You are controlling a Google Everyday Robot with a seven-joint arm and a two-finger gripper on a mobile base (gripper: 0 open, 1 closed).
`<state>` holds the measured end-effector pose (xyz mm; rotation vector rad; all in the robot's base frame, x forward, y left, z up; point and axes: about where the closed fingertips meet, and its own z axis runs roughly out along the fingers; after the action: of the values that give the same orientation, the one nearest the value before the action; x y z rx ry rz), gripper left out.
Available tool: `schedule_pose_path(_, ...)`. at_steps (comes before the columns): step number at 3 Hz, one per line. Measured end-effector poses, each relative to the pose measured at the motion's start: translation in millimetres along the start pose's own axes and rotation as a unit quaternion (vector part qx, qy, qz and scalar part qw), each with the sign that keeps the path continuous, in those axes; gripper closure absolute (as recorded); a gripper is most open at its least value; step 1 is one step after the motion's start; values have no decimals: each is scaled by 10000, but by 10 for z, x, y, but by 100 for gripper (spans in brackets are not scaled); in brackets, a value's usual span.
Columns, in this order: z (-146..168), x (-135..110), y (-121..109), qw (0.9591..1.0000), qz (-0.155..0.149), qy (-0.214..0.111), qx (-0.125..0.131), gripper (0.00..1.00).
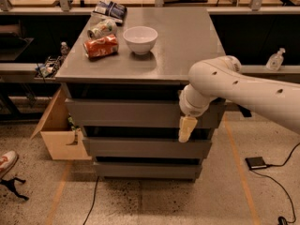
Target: Open top drawer
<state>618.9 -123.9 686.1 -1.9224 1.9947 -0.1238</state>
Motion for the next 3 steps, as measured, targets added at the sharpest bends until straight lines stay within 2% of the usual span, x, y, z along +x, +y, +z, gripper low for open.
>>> schedule_pose_path(1,221,-59,-66,9999,-33,1,-141,0)
schedule_pose_path(2,383,-79,-67,9996,-36,-17,-287,17)
schedule_pose_path(3,375,-67,21,9995,-43,-11,-322,41)
